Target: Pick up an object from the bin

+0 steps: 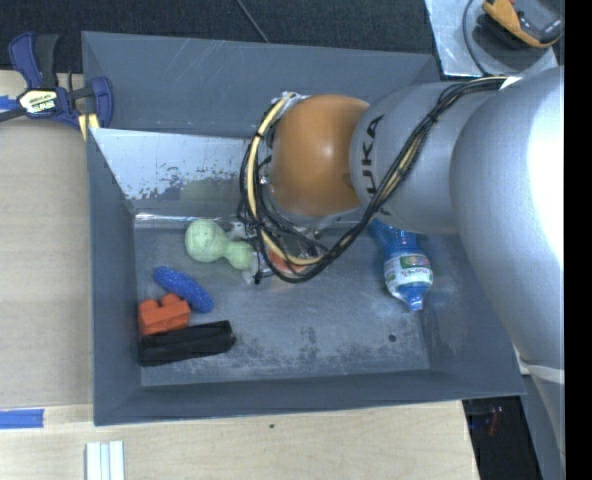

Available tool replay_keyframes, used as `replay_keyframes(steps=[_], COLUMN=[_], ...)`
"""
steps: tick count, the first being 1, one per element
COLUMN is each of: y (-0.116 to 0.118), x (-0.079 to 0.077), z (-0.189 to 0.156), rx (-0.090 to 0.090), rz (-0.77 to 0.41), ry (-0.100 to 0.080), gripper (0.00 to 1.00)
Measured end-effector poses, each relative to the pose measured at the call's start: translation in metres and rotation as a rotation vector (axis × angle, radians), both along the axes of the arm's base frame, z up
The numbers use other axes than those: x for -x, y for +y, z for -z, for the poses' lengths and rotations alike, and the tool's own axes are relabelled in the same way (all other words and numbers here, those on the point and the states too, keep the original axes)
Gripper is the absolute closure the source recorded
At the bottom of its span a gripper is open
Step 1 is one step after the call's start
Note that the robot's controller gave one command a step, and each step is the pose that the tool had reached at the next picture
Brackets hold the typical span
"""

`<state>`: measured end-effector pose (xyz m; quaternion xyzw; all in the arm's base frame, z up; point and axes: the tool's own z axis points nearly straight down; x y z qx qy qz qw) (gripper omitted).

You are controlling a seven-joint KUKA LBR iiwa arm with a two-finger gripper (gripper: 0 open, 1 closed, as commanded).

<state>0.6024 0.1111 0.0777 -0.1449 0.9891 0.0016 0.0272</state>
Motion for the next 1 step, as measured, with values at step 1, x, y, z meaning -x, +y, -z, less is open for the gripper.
replay_keyframes(steps=[1], y=[-0.0140], x=[-0.0072], z=[0.0010], rx=[-0.002], rz=[0.062], ry=[-0.002], gripper=[1.00])
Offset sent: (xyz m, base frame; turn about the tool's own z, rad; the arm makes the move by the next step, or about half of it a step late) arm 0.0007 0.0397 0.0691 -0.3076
